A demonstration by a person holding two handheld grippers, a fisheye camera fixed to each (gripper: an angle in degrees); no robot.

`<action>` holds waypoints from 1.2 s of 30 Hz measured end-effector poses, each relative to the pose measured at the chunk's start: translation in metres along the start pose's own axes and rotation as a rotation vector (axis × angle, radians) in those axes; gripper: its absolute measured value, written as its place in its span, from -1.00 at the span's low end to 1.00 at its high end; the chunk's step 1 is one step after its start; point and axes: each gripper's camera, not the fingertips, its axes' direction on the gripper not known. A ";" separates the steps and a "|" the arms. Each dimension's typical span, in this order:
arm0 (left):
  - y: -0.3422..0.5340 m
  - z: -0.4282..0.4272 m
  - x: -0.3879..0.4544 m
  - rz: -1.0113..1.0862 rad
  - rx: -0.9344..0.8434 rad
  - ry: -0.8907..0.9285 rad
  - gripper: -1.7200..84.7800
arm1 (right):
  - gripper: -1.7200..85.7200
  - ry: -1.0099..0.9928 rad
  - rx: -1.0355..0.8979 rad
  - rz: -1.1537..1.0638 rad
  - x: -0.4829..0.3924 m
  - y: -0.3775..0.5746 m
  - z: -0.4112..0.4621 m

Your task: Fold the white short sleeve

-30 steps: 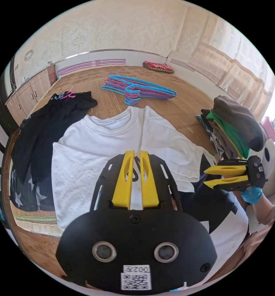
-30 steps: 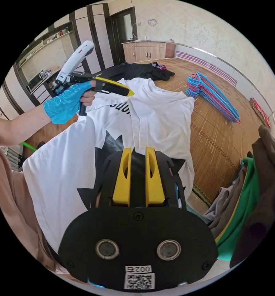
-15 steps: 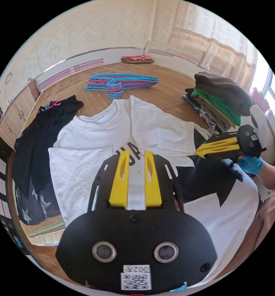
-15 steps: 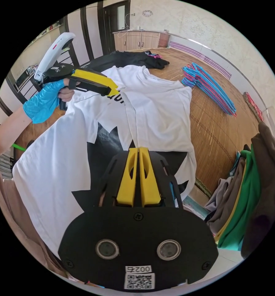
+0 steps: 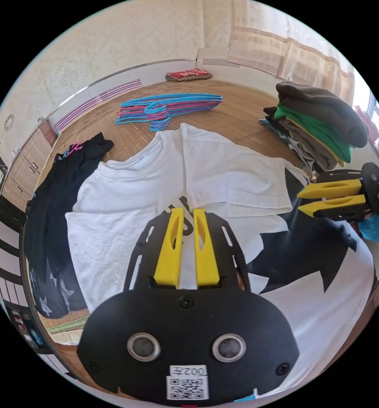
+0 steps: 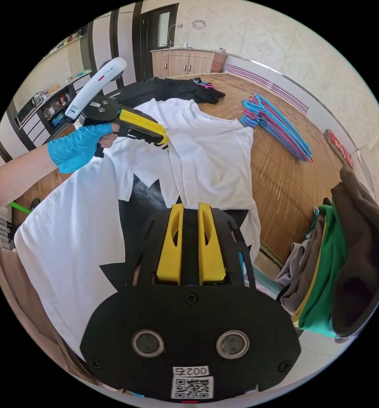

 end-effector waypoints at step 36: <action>-0.008 -0.005 0.009 0.122 -0.068 -0.021 -0.97 | -0.91 0.078 -0.081 -0.030 -0.029 -0.006 0.033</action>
